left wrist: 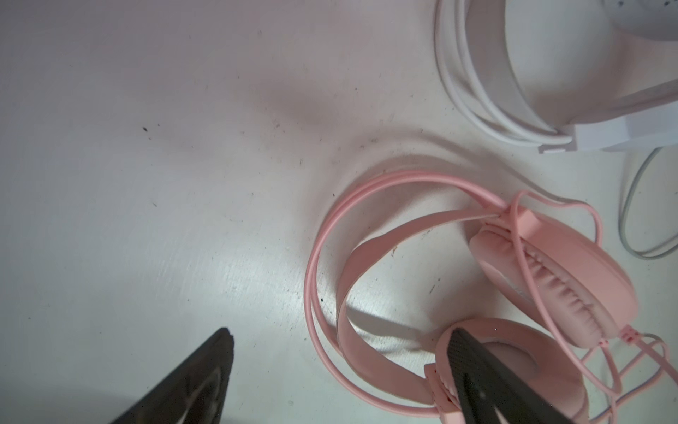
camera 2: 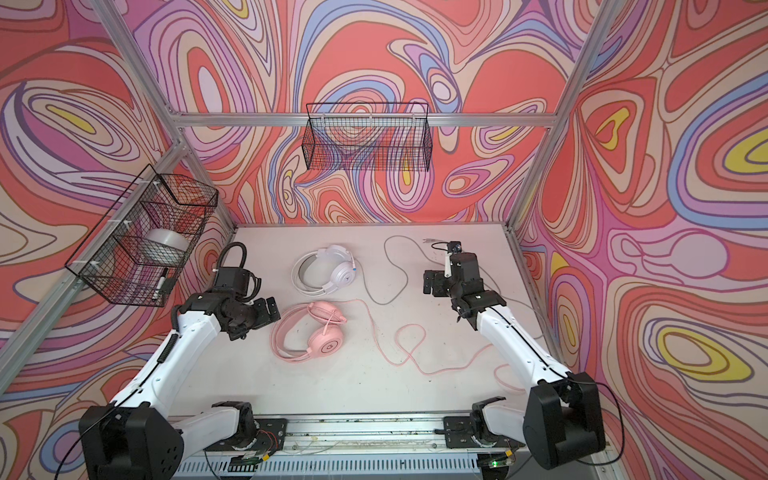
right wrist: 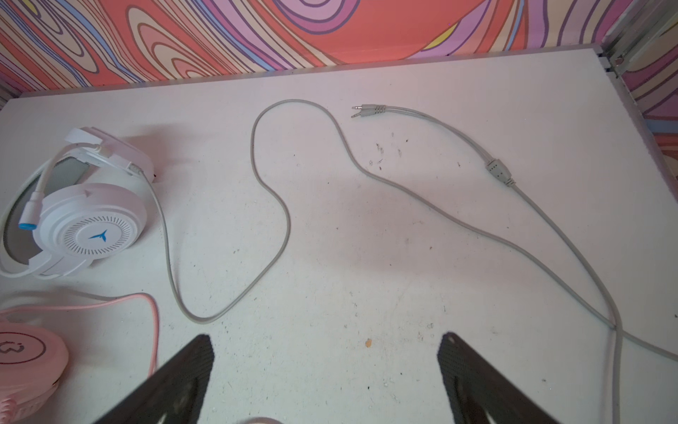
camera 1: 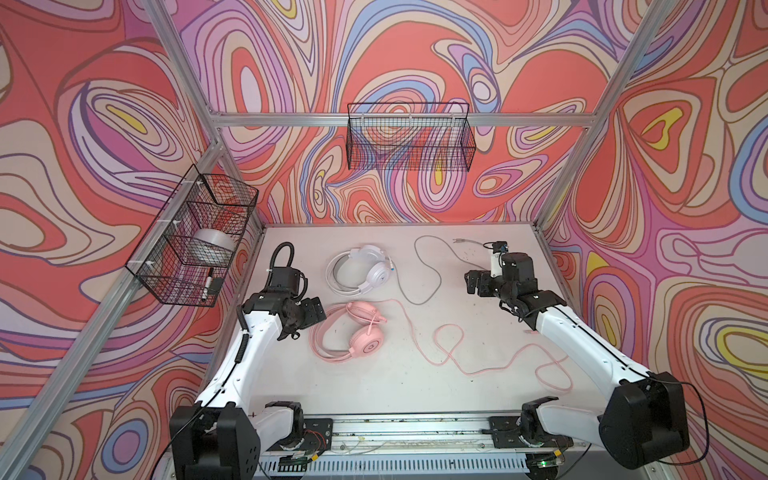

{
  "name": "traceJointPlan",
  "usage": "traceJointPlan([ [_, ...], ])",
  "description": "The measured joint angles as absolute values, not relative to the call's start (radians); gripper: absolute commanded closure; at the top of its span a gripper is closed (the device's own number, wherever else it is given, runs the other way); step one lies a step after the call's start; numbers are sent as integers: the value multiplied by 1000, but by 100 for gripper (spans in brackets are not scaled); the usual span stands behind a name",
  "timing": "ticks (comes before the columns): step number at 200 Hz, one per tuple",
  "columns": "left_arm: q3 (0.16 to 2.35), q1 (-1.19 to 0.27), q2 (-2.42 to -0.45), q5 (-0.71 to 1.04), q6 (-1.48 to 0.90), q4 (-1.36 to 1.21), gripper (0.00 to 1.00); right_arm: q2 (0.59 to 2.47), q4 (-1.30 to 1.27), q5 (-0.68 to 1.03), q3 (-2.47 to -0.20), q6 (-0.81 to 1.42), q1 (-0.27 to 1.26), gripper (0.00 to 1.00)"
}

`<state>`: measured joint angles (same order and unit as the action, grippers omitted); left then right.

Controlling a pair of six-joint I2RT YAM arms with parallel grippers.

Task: Wrap the headphones
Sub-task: 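Raise both arms and move the left gripper over the pink headset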

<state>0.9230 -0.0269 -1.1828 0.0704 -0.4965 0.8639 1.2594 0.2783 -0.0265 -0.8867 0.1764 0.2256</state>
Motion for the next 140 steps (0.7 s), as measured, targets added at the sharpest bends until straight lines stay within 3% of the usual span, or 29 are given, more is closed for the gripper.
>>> traceJointPlan([
  [140, 766, -70, -1366, 122, -562, 782, 23, 1300, 281, -39, -887, 197, 270, 2],
])
